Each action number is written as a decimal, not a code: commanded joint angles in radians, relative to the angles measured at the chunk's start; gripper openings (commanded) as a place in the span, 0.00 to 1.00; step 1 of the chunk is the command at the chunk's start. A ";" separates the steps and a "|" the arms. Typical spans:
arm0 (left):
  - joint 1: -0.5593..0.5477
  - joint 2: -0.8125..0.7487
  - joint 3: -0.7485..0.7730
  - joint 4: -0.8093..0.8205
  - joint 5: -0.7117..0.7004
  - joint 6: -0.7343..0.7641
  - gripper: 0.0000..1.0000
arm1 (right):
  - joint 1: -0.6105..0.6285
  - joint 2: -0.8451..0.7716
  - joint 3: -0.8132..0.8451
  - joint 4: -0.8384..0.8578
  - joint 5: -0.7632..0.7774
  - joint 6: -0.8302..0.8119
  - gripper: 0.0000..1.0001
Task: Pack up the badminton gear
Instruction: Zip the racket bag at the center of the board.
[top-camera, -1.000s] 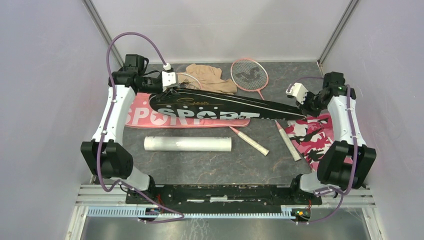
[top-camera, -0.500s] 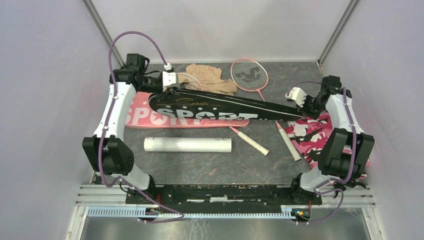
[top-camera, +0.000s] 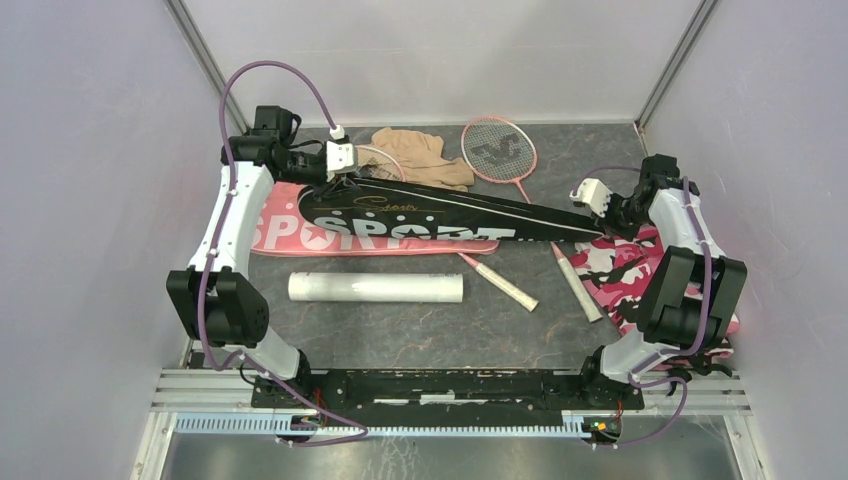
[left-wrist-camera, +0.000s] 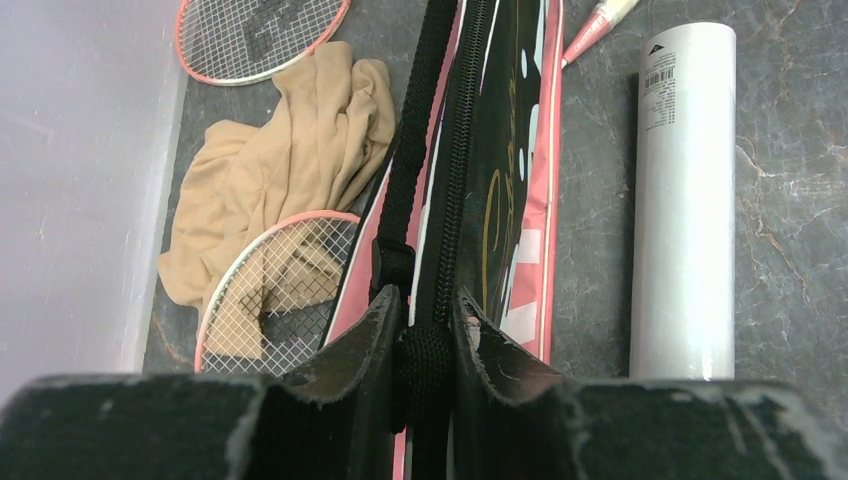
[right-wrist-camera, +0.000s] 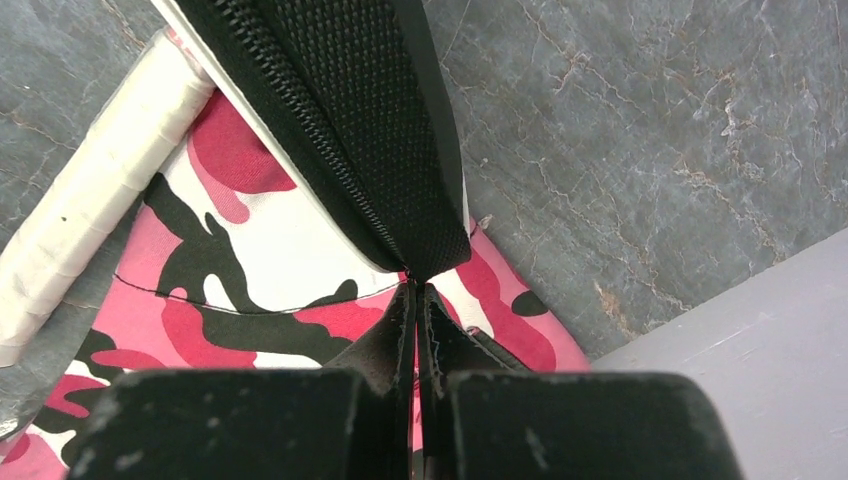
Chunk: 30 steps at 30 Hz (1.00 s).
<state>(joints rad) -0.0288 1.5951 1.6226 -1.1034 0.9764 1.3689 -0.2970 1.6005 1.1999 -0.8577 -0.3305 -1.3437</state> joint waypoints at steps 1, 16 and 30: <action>0.026 -0.004 0.067 0.034 -0.030 0.056 0.02 | -0.053 0.025 0.009 0.058 0.138 -0.056 0.00; 0.026 -0.012 -0.002 0.028 0.004 0.099 0.07 | -0.073 0.081 0.032 0.081 0.105 -0.033 0.00; -0.070 0.041 -0.052 0.028 -0.012 0.052 0.32 | -0.071 0.133 0.046 0.154 0.133 0.064 0.00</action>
<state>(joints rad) -0.0822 1.6131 1.5768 -1.1015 0.9791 1.4002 -0.3489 1.7035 1.2079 -0.7712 -0.2840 -1.3006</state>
